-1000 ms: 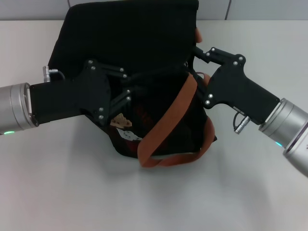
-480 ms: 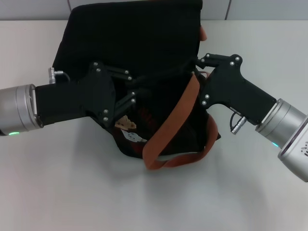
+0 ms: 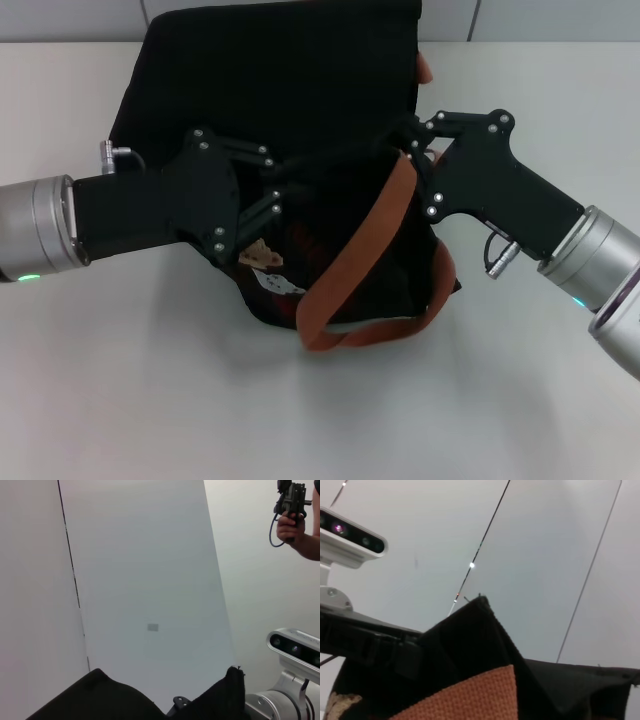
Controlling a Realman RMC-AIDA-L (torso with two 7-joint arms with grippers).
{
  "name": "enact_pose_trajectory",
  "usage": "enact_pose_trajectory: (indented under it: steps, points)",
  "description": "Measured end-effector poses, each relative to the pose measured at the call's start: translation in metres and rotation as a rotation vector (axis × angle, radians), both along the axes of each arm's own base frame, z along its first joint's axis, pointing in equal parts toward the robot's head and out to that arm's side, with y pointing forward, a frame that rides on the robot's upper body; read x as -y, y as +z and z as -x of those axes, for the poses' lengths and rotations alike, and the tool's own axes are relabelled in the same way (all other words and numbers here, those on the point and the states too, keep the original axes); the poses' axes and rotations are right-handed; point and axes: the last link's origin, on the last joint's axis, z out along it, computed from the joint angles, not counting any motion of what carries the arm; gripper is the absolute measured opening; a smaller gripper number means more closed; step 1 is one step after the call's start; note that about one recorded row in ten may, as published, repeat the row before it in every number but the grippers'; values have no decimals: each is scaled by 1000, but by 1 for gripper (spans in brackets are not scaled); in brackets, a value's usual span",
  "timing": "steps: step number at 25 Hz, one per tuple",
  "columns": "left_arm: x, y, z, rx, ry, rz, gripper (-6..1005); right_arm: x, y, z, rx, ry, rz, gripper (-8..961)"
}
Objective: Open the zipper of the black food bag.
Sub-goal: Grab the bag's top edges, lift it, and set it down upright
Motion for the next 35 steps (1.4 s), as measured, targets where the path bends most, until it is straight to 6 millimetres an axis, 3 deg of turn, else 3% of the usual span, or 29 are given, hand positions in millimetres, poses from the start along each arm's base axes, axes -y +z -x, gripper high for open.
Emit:
enact_pose_trajectory:
  steps: [22,35]
  points:
    - [4,15,5,88,34,-68,92,-4,-5,-11,49,-64,4,0]
    - [17,38,30,199,158,-196,90,0,0,-36,104,-154,-53,1]
